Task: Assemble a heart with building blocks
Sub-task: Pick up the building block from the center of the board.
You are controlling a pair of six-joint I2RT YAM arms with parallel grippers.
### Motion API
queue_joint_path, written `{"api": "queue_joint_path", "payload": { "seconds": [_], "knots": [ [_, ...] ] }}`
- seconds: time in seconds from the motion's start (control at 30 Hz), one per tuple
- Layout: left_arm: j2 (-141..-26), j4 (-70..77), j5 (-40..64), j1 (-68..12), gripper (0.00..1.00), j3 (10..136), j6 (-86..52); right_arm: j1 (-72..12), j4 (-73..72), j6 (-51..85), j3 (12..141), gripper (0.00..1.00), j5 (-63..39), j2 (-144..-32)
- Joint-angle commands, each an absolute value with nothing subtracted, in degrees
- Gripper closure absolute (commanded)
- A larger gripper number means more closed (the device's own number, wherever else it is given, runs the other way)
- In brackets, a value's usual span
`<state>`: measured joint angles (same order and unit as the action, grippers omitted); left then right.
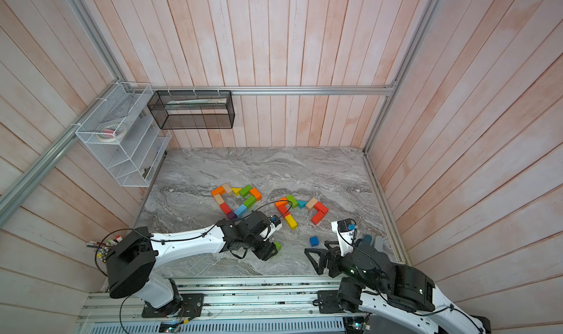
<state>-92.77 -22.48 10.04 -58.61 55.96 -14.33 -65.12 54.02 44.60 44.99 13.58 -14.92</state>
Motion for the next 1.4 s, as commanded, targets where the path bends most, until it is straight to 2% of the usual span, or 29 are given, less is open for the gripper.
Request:
{"api": "queue_joint_path", "payload": {
  "seconds": [0.0, 0.23, 0.43, 0.77, 0.83, 0.9, 1.0, 1.37],
  "knots": [
    [-94.9, -22.4, 7.3, -59.3, 0.37, 57.6, -15.2, -65.3, 55.1, 44.8, 44.7, 0.02, 15.3, -13.7],
    [-98.0, -23.5, 4.0, -60.2, 0.39, 59.2, -15.3, -65.3, 55.0, 45.2, 44.4, 0.02, 15.3, -12.5],
    [-99.2, -23.5, 3.6, -60.5, 0.51, 59.6, -15.0, -65.3, 54.9, 45.1, 44.1, 0.02, 15.0, -12.0],
    [-101.4, -23.9, 3.0, -60.9, 0.53, 61.0, -14.3, -65.3, 55.1, 45.2, 44.1, 0.02, 14.9, -11.3],
    [-101.6, -24.0, 3.0, -61.0, 0.61, 61.4, -14.1, -65.3, 55.1, 45.1, 44.1, 0.02, 14.8, -11.3],
    [-101.6, -23.8, 3.0, -61.0, 0.62, 61.7, -14.0, -65.3, 55.0, 45.0, 44.1, 0.02, 14.9, -11.3],
    [-101.9, -24.0, 3.0, -61.1, 0.71, 62.9, -13.2, -65.3, 54.9, 45.0, 44.2, 0.02, 15.3, -11.3],
    [-104.3, -26.1, 1.9, -61.5, 0.76, 69.5, -8.3, -65.3, 55.5, 45.4, 44.8, 0.03, 16.7, -11.3]
  ]
}}
